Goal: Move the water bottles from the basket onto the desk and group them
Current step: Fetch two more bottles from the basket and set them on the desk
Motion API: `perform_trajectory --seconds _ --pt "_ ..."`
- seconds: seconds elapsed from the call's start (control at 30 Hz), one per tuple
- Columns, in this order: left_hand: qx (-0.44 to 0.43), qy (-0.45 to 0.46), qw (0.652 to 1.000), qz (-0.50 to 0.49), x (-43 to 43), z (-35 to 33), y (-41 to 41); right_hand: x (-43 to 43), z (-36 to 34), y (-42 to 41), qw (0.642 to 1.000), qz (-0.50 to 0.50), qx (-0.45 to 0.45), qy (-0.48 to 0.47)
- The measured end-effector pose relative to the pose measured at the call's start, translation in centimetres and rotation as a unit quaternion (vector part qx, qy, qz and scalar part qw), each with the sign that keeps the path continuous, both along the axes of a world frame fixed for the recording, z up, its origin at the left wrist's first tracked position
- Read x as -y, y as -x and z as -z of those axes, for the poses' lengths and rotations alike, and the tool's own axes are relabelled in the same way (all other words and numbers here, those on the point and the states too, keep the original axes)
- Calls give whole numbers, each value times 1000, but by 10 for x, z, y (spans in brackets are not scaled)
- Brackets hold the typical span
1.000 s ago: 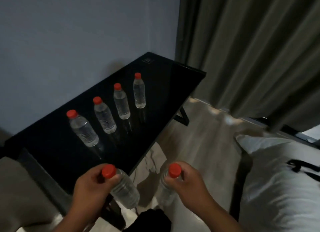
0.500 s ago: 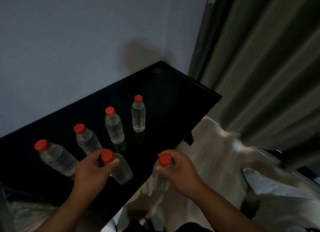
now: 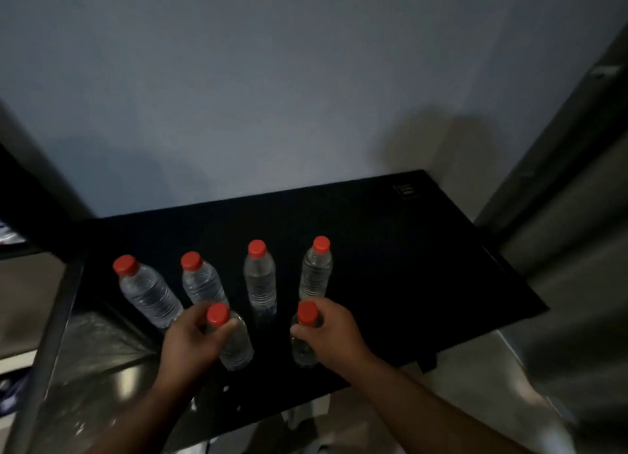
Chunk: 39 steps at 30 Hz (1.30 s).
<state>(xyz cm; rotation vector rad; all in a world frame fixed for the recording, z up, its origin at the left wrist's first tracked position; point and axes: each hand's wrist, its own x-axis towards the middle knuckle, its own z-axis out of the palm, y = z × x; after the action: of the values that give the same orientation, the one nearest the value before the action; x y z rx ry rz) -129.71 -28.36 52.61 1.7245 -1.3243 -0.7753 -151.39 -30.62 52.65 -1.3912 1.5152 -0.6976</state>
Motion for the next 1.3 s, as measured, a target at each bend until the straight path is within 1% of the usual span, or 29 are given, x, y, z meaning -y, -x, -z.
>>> perform_trajectory --seconds 0.1,0.2,0.3,0.47,0.63,0.8,0.93,1.03,1.13,1.17,1.23,1.3 --pt "-18 8 999 -27 -5 11 0 10 3 11 999 -48 -6 -3" --pt "-57 -22 998 -21 -12 25 -1 11 12 20 996 -89 -23 -15" --pt "-69 -38 996 -30 -17 38 4 11 24 24 993 -108 -19 -46" --pt "-57 -25 995 -77 -12 45 13 31 26 14 991 -124 -26 -50" --pt "-52 1 996 -73 3 44 14 54 23 -4 989 -143 -9 -34" --pt "-37 -4 996 -77 10 46 14 66 24 -6 988 -152 -14 -36" --pt "-43 -9 997 -66 7 48 16 69 19 0 978 -194 -32 -75" --pt "-34 -13 997 -64 8 50 13 70 15 7 976 -197 -33 -91" --pt "-22 -31 998 -53 8 48 10 69 20 20 976 -187 -30 -112" --pt "-34 -38 997 -54 6 49 10 67 22 26 976 -181 -33 -121" --pt "-69 -66 992 -80 -3 50 10 62 28 38 975 -172 -54 -133" --pt "-64 -116 983 -128 -20 53 9 53 37 47 970 -172 -66 -157"
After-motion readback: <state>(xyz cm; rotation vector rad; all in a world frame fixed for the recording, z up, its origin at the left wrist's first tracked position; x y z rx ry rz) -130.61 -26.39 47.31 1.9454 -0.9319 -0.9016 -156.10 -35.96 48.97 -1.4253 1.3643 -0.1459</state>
